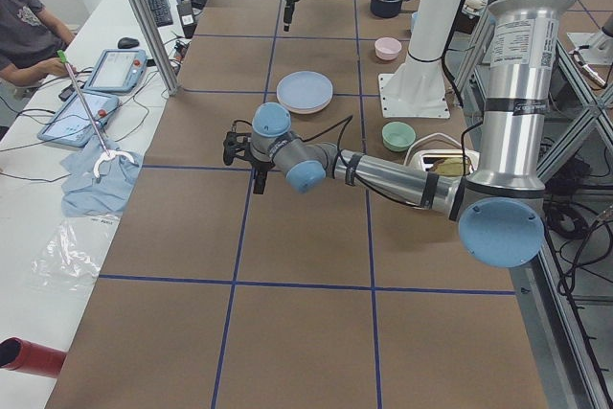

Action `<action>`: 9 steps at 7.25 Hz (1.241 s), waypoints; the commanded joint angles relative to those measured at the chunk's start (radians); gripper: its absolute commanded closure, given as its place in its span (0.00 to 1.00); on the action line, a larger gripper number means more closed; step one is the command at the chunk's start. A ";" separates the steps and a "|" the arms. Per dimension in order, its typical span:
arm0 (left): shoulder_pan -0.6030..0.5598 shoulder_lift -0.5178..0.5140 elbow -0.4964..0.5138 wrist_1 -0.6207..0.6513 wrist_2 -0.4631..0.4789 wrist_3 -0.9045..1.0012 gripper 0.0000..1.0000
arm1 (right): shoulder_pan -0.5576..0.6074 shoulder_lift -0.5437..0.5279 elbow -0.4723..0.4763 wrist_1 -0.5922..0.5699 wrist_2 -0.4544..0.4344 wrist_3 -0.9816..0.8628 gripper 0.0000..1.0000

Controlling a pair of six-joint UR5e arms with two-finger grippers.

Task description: Stack three plates with pink and blue

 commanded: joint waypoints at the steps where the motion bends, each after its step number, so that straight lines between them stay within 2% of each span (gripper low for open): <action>1: -0.164 0.037 0.033 0.095 0.011 0.388 0.00 | 0.163 -0.139 0.028 -0.104 0.075 -0.358 0.00; 2: -0.226 0.039 0.053 0.163 0.063 0.650 0.00 | 0.266 -0.199 0.014 -0.116 0.124 -0.521 0.00; 3: -0.258 0.046 0.059 0.245 0.135 0.789 0.00 | 0.344 -0.250 -0.005 -0.134 0.175 -0.680 0.00; 4: -0.263 0.044 0.061 0.295 0.140 0.785 0.00 | 0.414 -0.291 -0.019 -0.154 0.192 -0.791 0.00; 6: -0.263 0.049 0.078 0.234 0.119 0.746 0.00 | 0.431 -0.322 -0.030 -0.142 0.195 -0.797 0.00; 7: -0.263 0.078 0.120 0.197 0.130 0.745 0.00 | 0.454 -0.377 -0.033 -0.144 0.197 -0.803 0.00; 9: -0.282 0.085 0.136 0.220 0.125 0.745 0.00 | 0.469 -0.411 -0.041 -0.150 0.182 -0.794 0.00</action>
